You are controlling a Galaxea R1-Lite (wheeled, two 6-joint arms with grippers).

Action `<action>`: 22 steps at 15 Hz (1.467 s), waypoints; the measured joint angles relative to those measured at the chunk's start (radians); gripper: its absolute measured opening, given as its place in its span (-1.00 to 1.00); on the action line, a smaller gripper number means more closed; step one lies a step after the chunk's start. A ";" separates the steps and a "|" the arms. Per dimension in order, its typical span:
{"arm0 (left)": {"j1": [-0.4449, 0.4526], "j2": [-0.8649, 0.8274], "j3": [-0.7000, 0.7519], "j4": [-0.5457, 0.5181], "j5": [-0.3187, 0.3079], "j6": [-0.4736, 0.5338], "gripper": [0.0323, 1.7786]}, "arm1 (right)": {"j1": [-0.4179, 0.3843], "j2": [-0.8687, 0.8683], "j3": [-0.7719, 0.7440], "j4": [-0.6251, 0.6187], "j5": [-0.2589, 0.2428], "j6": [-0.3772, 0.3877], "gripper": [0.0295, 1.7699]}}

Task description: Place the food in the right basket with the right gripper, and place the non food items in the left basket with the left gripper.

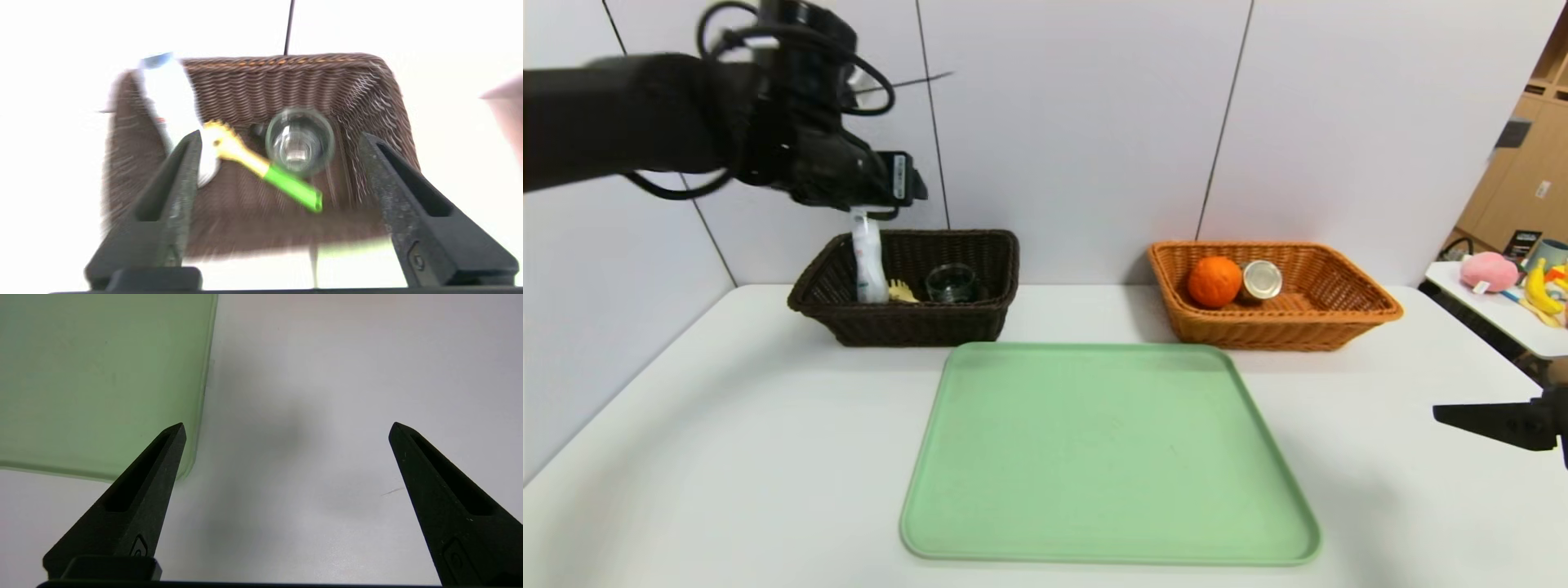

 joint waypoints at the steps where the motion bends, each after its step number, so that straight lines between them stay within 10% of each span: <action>1: -0.010 -0.113 0.091 0.011 0.003 0.040 0.59 | 0.000 -0.029 -0.009 0.004 0.000 -0.001 0.93; 16: 0.286 -1.521 1.052 0.098 0.154 0.153 0.86 | -0.011 -0.733 0.213 -0.007 -0.080 -0.011 0.93; 19: 0.319 -1.726 1.117 0.230 0.112 0.216 0.88 | 0.005 -0.883 0.273 -0.008 -0.211 -0.018 0.93; 22: 0.330 -1.823 1.209 0.194 0.030 0.237 0.88 | 0.014 -1.032 0.327 -0.033 -0.215 -0.054 0.93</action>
